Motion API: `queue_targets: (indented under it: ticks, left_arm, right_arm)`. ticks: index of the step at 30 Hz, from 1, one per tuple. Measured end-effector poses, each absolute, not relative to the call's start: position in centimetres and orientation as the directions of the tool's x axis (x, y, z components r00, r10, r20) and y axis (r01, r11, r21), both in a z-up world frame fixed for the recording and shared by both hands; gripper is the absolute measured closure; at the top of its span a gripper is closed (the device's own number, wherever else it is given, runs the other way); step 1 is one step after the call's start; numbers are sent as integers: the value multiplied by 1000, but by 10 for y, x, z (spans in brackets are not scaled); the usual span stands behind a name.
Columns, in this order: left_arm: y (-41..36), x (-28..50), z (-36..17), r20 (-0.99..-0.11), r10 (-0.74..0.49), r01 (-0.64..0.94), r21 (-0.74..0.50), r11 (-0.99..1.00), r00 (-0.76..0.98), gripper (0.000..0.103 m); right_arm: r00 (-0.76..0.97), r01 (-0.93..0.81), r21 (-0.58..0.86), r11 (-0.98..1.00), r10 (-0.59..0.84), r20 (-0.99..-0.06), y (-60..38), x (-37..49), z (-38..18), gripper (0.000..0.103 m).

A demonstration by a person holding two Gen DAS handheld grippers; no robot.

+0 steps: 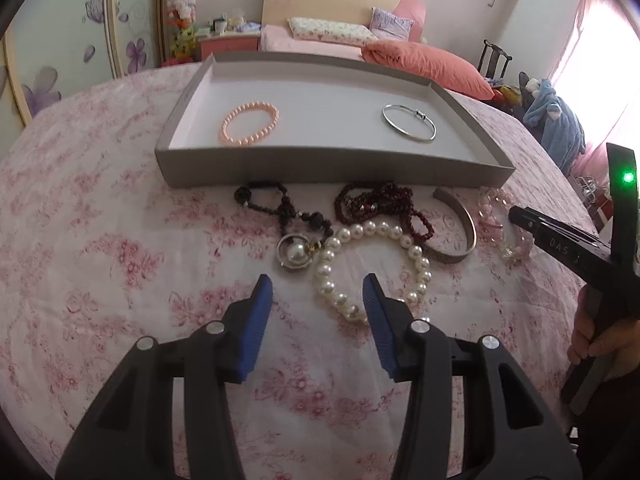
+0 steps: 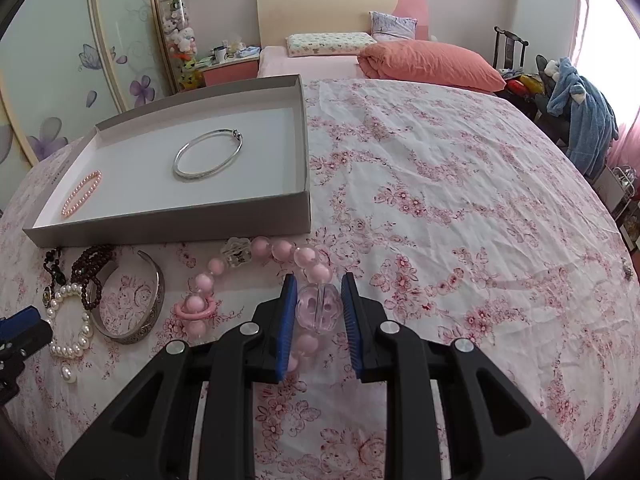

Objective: Organize jewelry
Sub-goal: 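Grasp the pink bead bracelet with the right tool, then grasp the white pearl bracelet with the left tool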

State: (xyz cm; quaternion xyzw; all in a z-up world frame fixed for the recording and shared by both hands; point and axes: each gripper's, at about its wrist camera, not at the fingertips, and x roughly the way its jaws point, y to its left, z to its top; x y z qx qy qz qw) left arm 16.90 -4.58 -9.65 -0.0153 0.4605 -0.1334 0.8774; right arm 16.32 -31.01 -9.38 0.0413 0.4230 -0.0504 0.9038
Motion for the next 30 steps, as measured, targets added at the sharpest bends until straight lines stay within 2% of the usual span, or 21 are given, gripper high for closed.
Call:
queue_targets:
  ticks: [2,4,6,13,15,19,24,27,30]
  left_arm:
    - [-52,169,-97,-806,-248,220,-149,964,538,63]
    - [-60,169,-98,-811,-211,216,-107,970,545,80]
    - [-64,169,-100,-809,-173,219,-56,974,561,86]
    - [-35,170,-100,-805,-79,171,28,985,588,88]
    - [-23,171,-98,-810,-97,167,1,986,578,88]
    - [-17,165,-96,-814,-145,190,-44,981,562,80]
    - [-27,161,-98,-809,-123,220,7,975,575,80]
    - [-27,162,-98,-809,-118,217,11,976,576,92]
    - [-25,163,-98,-807,-119,215,11,976,579,93]
  right_arm:
    - [637,126,33,992,-55,-769,-310,163,-94,79]
    - [637,125,36,991,-52,-769,-310,163,-94,79]
    - [638,125,43,991,-47,-769,-311,163,-93,79]
    - [638,124,51,991,-41,-769,-312,163,-93,79]
    - [638,124,50,991,-41,-769,-312,163,-93,79]
    - [638,124,50,991,-41,-769,-312,163,-93,78]
    - [638,124,50,991,-41,-769,-312,163,-93,78]
    - [638,124,52,991,-40,-769,-312,163,-93,79]
    - [641,128,69,989,-29,-767,-315,163,-93,79]
